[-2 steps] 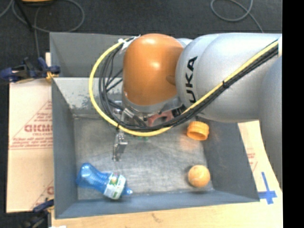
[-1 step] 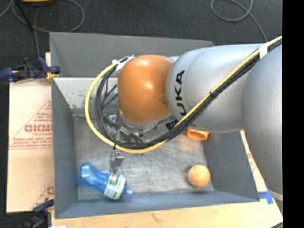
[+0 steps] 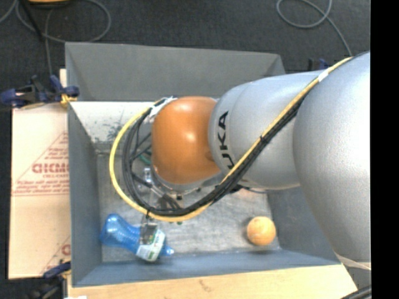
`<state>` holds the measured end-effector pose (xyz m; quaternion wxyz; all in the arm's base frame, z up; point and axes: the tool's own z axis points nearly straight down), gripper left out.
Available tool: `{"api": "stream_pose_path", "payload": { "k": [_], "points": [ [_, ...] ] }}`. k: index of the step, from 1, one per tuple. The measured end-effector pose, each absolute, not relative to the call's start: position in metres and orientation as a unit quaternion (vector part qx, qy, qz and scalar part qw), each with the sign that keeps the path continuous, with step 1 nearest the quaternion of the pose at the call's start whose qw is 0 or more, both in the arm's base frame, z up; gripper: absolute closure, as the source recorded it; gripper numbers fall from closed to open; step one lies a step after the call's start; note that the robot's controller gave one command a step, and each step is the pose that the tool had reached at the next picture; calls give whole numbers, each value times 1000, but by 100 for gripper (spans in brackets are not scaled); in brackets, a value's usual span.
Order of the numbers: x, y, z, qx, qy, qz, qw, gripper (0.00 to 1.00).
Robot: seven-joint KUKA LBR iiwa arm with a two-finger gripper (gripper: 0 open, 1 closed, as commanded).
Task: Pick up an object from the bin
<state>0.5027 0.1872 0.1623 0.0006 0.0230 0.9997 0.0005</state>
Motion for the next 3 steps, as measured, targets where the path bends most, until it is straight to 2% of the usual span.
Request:
{"api": "stream_pose_path", "payload": {
  "k": [1, 2, 3],
  "points": [
    [511, 197, 84, -61, 998, 0, 4, 100],
    [511, 197, 84, -61, 998, 0, 4, 100],
    [588, 197, 268, -172, 985, 0, 1, 100]
  ]
}}
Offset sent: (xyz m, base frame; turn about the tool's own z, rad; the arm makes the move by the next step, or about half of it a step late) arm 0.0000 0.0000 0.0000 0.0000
